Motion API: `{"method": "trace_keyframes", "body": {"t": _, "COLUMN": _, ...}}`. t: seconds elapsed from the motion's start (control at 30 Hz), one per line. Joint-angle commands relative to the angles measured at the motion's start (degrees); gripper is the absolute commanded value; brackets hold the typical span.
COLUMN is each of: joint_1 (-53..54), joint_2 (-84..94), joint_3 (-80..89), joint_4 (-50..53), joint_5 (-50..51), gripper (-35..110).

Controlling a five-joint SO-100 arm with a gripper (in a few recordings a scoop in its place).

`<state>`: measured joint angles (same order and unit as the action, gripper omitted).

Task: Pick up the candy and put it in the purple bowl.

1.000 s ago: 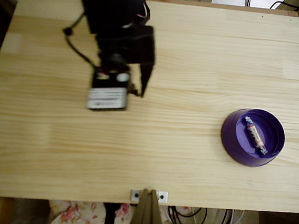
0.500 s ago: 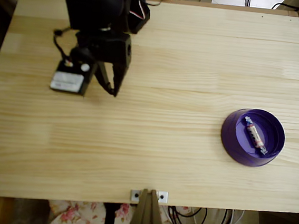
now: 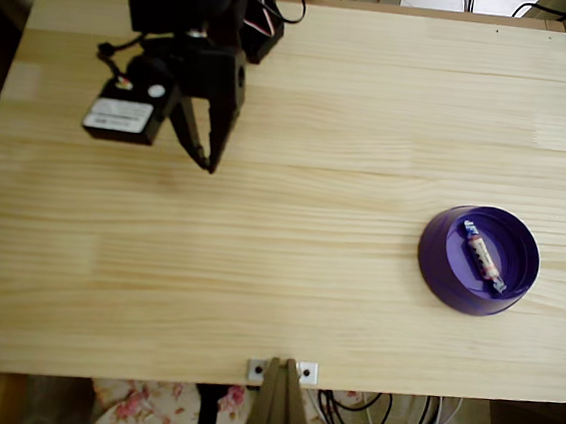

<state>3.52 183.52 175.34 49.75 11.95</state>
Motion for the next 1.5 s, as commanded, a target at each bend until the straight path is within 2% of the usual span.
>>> {"method": "trace_keyframes", "body": {"t": 0.0, "joint_1": 1.93, "joint_2": 5.10, "joint_3": -1.32, "joint_4": 4.83, "joint_5": 1.49, "gripper": 0}}
{"method": "trace_keyframes", "body": {"t": 0.13, "joint_1": 2.11, "joint_2": 5.54, "joint_3": -1.32, "joint_4": 5.36, "joint_5": 2.02, "gripper": 0}}
{"method": "trace_keyframes", "body": {"t": 0.27, "joint_1": -1.58, "joint_2": 5.54, "joint_3": -1.32, "joint_4": 3.34, "joint_5": -10.11, "gripper": 0}}
{"method": "trace_keyframes", "body": {"t": 0.37, "joint_1": 0.26, "joint_2": 5.54, "joint_3": -1.32, "joint_4": 3.16, "joint_5": -12.48, "gripper": 0}}
{"method": "trace_keyframes", "body": {"t": 1.47, "joint_1": 0.70, "joint_2": 5.54, "joint_3": -1.32, "joint_4": 5.27, "joint_5": -14.06, "gripper": 0}}
